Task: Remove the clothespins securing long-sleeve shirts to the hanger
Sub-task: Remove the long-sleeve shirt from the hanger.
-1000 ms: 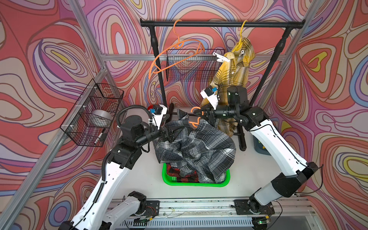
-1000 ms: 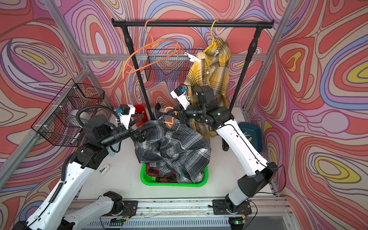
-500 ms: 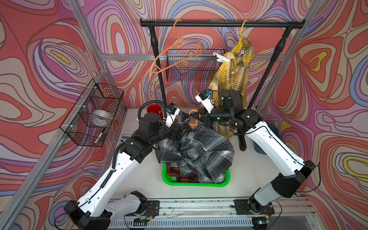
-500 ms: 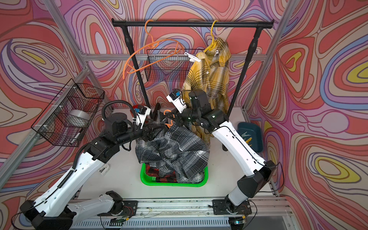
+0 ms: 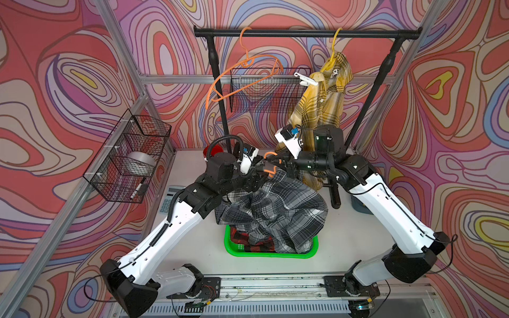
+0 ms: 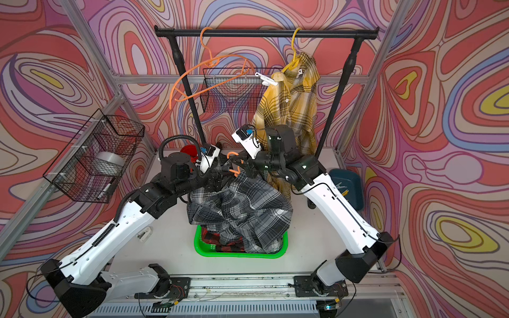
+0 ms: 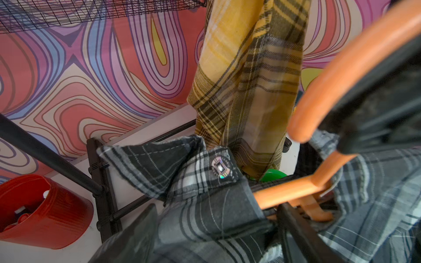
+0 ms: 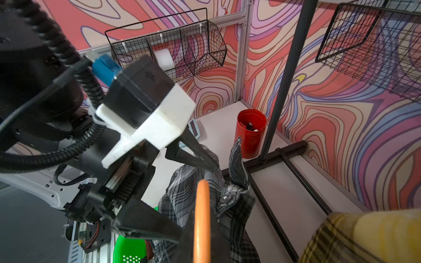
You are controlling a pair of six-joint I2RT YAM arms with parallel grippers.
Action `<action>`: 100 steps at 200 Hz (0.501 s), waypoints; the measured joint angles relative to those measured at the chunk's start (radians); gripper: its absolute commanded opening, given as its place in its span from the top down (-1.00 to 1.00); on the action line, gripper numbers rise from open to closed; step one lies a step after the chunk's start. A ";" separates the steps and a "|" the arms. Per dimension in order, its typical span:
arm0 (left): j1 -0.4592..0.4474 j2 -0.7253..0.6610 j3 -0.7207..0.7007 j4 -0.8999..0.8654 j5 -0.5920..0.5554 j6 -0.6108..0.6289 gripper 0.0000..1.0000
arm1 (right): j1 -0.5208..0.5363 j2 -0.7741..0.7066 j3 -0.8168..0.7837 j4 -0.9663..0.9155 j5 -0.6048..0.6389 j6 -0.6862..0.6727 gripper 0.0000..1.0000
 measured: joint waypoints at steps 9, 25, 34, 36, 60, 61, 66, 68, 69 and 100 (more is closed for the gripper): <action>-0.002 0.006 0.005 0.000 -0.004 0.002 -0.25 | 0.000 -0.001 -0.003 0.007 0.006 -0.003 1.00; -0.003 0.013 0.009 0.000 -0.006 0.000 -0.04 | 0.001 -0.003 -0.010 0.010 0.013 -0.009 1.00; -0.003 0.016 0.011 0.000 -0.006 -0.002 0.06 | 0.003 -0.005 -0.015 0.013 0.016 -0.012 1.00; -0.003 0.016 0.011 0.000 -0.007 -0.002 0.08 | 0.003 -0.005 -0.016 0.013 0.017 -0.013 1.00; -0.003 0.027 0.013 -0.002 -0.024 -0.010 0.32 | 0.011 -0.011 -0.020 0.018 0.021 -0.019 1.00; -0.003 0.028 0.013 -0.002 -0.026 -0.009 0.33 | 0.011 -0.012 -0.020 0.018 0.021 -0.019 1.00; -0.003 0.032 0.013 -0.002 -0.029 -0.011 0.38 | 0.013 -0.015 -0.022 0.018 0.021 -0.020 1.00; -0.003 0.033 0.013 -0.002 -0.031 -0.012 0.41 | 0.014 -0.016 -0.024 0.018 0.021 -0.020 1.00; -0.003 0.033 0.013 -0.002 -0.031 -0.012 0.43 | 0.014 -0.017 -0.024 0.018 0.021 -0.020 1.00; -0.003 0.049 0.013 -0.001 -0.049 -0.030 1.00 | 0.021 -0.038 -0.040 0.023 0.012 -0.026 1.00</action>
